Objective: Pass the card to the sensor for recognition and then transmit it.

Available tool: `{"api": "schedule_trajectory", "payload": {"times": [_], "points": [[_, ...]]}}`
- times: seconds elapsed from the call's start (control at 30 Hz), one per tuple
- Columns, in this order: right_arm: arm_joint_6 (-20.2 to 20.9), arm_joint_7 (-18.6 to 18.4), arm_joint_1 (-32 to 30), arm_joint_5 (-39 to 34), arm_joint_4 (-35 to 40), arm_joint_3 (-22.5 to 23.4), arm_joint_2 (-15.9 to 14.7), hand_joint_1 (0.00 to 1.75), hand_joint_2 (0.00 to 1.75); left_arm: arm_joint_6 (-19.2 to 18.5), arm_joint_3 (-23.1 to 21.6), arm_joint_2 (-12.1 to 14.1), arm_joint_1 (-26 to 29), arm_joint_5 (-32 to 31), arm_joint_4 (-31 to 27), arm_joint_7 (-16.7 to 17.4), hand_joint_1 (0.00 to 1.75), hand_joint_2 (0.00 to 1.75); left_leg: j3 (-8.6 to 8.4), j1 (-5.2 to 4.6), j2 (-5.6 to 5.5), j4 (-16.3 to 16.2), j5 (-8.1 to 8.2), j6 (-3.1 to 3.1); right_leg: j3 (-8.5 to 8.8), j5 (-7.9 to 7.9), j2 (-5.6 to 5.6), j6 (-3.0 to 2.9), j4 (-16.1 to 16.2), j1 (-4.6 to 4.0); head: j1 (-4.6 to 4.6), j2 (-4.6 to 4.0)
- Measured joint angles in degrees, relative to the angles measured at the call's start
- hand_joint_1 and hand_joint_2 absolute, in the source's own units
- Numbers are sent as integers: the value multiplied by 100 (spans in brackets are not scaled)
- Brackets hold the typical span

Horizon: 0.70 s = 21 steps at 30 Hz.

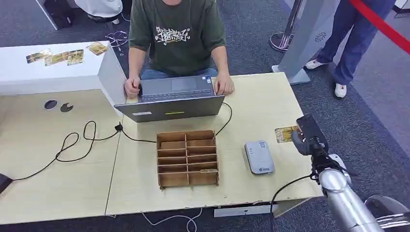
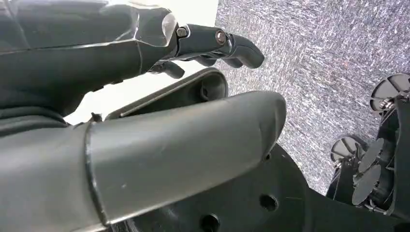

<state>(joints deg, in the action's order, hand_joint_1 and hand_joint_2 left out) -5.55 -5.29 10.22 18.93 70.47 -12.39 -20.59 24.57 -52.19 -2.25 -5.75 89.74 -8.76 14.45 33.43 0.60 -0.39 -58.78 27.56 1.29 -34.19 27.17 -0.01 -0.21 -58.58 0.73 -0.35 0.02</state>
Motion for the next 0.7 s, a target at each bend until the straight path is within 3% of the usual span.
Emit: {"api": "schedule_trajectory", "payload": {"times": [0.7], "points": [[400, 26, -630, -324, -46, 22, 81, 175, 175, 33, 20, 2, 6, -2, 0, 2, 0, 0, 3, 0, -1, 0, 3, -3, 1, 2, -3, 2, -1, 0, 0, 0]]}}
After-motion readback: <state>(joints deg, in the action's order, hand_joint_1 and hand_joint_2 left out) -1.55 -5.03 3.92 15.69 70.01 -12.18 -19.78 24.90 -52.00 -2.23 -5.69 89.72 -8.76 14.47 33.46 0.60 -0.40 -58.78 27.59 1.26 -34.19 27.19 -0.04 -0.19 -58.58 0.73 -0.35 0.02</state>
